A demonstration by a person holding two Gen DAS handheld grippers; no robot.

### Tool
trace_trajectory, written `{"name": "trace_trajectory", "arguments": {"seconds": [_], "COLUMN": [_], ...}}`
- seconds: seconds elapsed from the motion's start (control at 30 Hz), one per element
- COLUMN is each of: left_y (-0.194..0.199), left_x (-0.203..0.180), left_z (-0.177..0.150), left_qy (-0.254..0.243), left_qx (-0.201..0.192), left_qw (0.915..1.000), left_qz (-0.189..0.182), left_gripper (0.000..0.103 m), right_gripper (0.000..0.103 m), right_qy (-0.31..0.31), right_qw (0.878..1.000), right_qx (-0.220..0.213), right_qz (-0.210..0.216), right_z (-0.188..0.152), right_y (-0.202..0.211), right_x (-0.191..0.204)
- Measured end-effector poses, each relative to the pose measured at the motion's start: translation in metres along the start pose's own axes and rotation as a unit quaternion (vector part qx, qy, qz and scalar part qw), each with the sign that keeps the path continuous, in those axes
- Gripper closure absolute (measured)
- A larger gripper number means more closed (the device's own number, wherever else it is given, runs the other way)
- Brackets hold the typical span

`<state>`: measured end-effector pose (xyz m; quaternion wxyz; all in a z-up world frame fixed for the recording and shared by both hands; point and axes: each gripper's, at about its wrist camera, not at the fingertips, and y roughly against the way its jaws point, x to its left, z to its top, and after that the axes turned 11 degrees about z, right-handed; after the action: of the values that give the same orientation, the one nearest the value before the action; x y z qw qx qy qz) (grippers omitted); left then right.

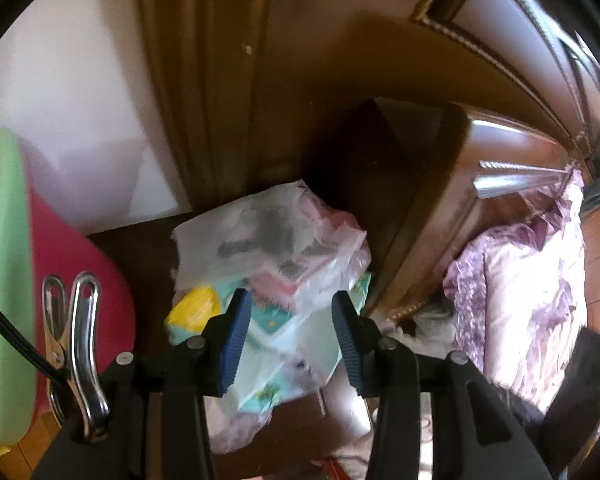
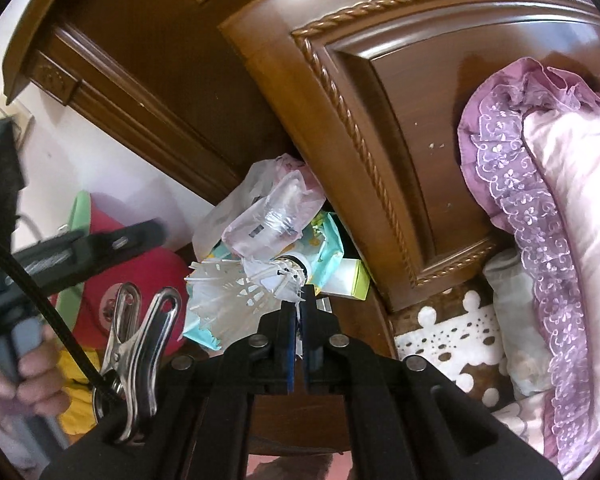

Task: Collect trash
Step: 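Grasp the white paper wrapper with the left tool while the right tool holds the shuttlecock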

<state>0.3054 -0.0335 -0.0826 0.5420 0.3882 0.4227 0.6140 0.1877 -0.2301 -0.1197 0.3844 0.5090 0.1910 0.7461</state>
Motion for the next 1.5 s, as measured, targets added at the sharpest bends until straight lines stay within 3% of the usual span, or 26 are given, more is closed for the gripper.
{"name": "trace_trajectory", "arguments": {"seconds": [0.33, 0.57, 0.7, 0.8, 0.93, 1.5], "left_y": [-0.064, -0.097, -0.101, -0.098, -0.087, 0.015], "left_x": [-0.030, -0.030, -0.025, -0.021, -0.014, 0.018], "left_z": [0.024, 0.034, 0.036, 0.032, 0.025, -0.008], "left_qy": [-0.008, -0.010, -0.006, -0.006, -0.003, 0.020], "left_qx": [0.016, 0.022, 0.017, 0.011, 0.002, -0.052], "left_qw": [0.9992, 0.9973, 0.9974, 0.9977, 0.9985, 0.9984], "left_qz": [0.036, 0.070, 0.070, 0.066, 0.054, -0.011], "left_gripper": [0.060, 0.060, 0.081, 0.091, 0.095, 0.097], "right_gripper": [0.100, 0.100, 0.100, 0.100, 0.100, 0.100], "right_qy": [-0.021, -0.033, -0.038, -0.043, -0.044, -0.018], "right_qw": [1.000, 0.999, 0.999, 0.999, 0.999, 0.999], "right_qx": [-0.012, -0.013, -0.011, -0.011, -0.013, -0.020], "right_qz": [0.018, 0.028, 0.030, 0.029, 0.030, 0.036], "right_z": [0.003, 0.001, -0.002, -0.003, -0.003, 0.000], "right_y": [0.016, 0.023, 0.023, 0.023, 0.023, 0.028], "right_x": [-0.017, -0.028, -0.032, -0.034, -0.035, -0.008]}}
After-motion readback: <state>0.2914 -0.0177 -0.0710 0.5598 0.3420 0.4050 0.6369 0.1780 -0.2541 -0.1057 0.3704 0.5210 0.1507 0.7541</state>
